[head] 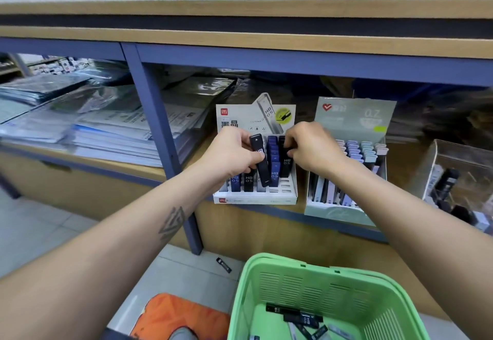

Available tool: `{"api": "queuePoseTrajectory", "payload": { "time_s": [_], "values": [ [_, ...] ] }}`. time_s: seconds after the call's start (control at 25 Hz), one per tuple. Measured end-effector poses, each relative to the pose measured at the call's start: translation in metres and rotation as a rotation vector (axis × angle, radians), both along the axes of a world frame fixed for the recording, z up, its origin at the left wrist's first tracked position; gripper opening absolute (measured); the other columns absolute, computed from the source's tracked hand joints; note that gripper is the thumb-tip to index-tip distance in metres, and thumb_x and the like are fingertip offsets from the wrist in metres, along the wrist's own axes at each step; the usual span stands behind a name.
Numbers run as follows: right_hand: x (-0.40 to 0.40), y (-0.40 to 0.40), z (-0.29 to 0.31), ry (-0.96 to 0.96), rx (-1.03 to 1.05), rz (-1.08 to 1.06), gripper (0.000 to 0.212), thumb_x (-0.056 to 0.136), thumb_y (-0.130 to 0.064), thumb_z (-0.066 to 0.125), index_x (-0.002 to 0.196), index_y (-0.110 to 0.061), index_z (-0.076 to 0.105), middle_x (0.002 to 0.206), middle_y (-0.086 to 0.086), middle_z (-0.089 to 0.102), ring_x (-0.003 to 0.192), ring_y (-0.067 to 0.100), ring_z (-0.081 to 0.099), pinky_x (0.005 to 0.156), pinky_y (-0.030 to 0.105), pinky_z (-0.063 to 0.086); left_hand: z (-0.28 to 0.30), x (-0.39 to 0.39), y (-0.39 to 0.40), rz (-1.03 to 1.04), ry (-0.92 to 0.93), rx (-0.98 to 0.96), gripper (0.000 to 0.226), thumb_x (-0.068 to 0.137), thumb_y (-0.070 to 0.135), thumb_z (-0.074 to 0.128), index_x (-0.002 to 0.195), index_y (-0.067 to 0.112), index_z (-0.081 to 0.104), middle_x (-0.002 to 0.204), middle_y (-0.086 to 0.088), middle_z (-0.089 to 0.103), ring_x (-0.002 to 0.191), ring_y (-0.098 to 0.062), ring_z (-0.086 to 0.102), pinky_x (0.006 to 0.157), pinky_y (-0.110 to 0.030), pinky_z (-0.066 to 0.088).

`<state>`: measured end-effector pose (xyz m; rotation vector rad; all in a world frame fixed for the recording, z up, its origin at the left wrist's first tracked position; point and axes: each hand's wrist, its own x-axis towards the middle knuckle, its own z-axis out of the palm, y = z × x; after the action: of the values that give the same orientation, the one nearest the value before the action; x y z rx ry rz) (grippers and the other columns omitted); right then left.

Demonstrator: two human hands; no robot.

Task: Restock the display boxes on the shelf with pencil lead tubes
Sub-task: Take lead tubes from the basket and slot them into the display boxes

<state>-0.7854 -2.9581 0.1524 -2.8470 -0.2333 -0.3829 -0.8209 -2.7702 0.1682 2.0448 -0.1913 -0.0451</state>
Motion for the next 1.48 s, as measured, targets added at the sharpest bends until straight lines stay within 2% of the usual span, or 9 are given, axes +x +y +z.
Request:
{"api": "queuePoseTrajectory", "payload": {
  "time_s": [0.28, 0.36, 0.44, 0.48, 0.68, 0.88, 1.08, 1.28, 1.48],
  "values": [
    [0.004, 0.007, 0.009, 0.078, -0.172, -0.012, 0.023, 0.087, -0.008, 0.061, 0.104, -0.015, 0.075, 0.106, 0.011, 0.071, 0.092, 0.032, 0.067, 0.083, 0.042, 0.059, -0.003, 0.004, 0.002, -0.037, 0.067, -0.034, 0.014, 0.093, -0.001, 0.064, 0.096, 0.012, 0.069, 0.085, -0.008, 0.071, 0.076, -0.018, 0.066, 0.071, -0.03, 0.058],
    [0.002, 0.004, 0.018, 0.089, 0.137, 0.045, 0.023, 0.092, -0.012, 0.062, 0.11, -0.016, 0.076, 0.107, 0.006, 0.074, 0.095, 0.025, 0.069, 0.088, 0.035, 0.056, -0.004, 0.005, -0.001, -0.061, 0.082, -0.041, 0.016, 0.095, -0.002, 0.062, 0.1, 0.012, 0.067, 0.082, -0.005, 0.069, 0.075, -0.016, 0.065, 0.069, -0.027, 0.058],
    [-0.011, 0.008, 0.031, 0.178, 0.607, 0.144, 0.017, 0.095, -0.016, 0.067, 0.11, -0.014, 0.074, 0.093, 0.006, 0.077, 0.082, 0.017, 0.072, 0.075, 0.027, 0.056, -0.004, 0.005, -0.003, -0.07, 0.067, -0.062, 0.015, 0.093, -0.002, 0.066, 0.095, 0.012, 0.062, 0.073, -0.001, 0.062, 0.069, -0.014, 0.063, 0.066, -0.026, 0.058],
    [-0.017, 0.01, 0.035, 0.214, 0.723, 0.196, 0.016, 0.093, -0.017, 0.071, 0.108, -0.012, 0.074, 0.086, 0.008, 0.077, 0.075, 0.016, 0.072, 0.067, 0.024, 0.055, -0.005, 0.006, -0.004, -0.065, 0.049, -0.061, 0.017, 0.091, -0.001, 0.069, 0.096, 0.011, 0.059, 0.07, -0.001, 0.06, 0.065, -0.014, 0.062, 0.067, -0.028, 0.058],
    [-0.028, 0.001, 0.048, 0.155, 0.509, 0.217, 0.006, 0.082, -0.008, 0.081, 0.086, -0.006, 0.078, 0.071, 0.007, 0.074, 0.061, 0.01, 0.069, 0.062, 0.022, 0.056, -0.007, 0.008, -0.013, -0.098, -0.066, 0.062, 0.039, 0.083, 0.01, 0.08, 0.114, 0.009, 0.056, 0.084, -0.004, 0.071, 0.079, -0.02, 0.068, 0.085, -0.041, 0.058],
    [-0.021, -0.014, 0.036, 0.151, 0.169, 0.119, 0.004, 0.087, -0.013, 0.076, 0.087, -0.013, 0.073, 0.081, 0.0, 0.073, 0.076, 0.014, 0.071, 0.069, 0.025, 0.054, -0.014, 0.017, -0.004, -0.139, -0.508, 0.68, 0.029, 0.096, 0.015, 0.054, 0.123, 0.01, 0.062, 0.125, -0.007, 0.062, 0.119, -0.026, 0.055, 0.097, -0.041, 0.048],
    [-0.009, -0.009, 0.018, 0.118, 0.138, 0.061, 0.006, 0.09, -0.015, 0.075, 0.088, -0.018, 0.069, 0.076, -0.001, 0.071, 0.072, 0.009, 0.069, 0.06, 0.018, 0.046, -0.041, 0.018, 0.002, -0.316, -0.429, 0.905, 0.051, 0.104, 0.028, 0.043, 0.151, 0.012, 0.038, 0.157, -0.007, 0.038, 0.145, -0.024, 0.033, 0.116, -0.043, 0.033],
    [-0.011, -0.007, 0.018, 0.161, 0.154, 0.115, 0.007, 0.088, -0.013, 0.077, 0.089, -0.016, 0.071, 0.073, -0.001, 0.074, 0.068, 0.006, 0.071, 0.071, 0.025, 0.057, -0.046, 0.023, 0.005, -0.306, -0.472, 0.901, 0.041, 0.101, 0.026, 0.046, 0.139, 0.011, 0.051, 0.141, -0.005, 0.051, 0.133, -0.024, 0.045, 0.109, -0.044, 0.039],
    [-0.001, -0.003, 0.009, 0.105, 0.116, 0.077, 0.017, 0.087, -0.011, 0.076, 0.081, -0.024, 0.066, 0.081, 0.003, 0.071, 0.073, 0.016, 0.07, 0.077, 0.033, 0.059, -0.049, 0.025, 0.002, -0.291, -0.493, 0.889, 0.033, 0.1, 0.02, 0.041, 0.127, 0.011, 0.059, 0.123, -0.004, 0.057, 0.12, -0.025, 0.051, 0.099, -0.045, 0.045]
  ]
}}
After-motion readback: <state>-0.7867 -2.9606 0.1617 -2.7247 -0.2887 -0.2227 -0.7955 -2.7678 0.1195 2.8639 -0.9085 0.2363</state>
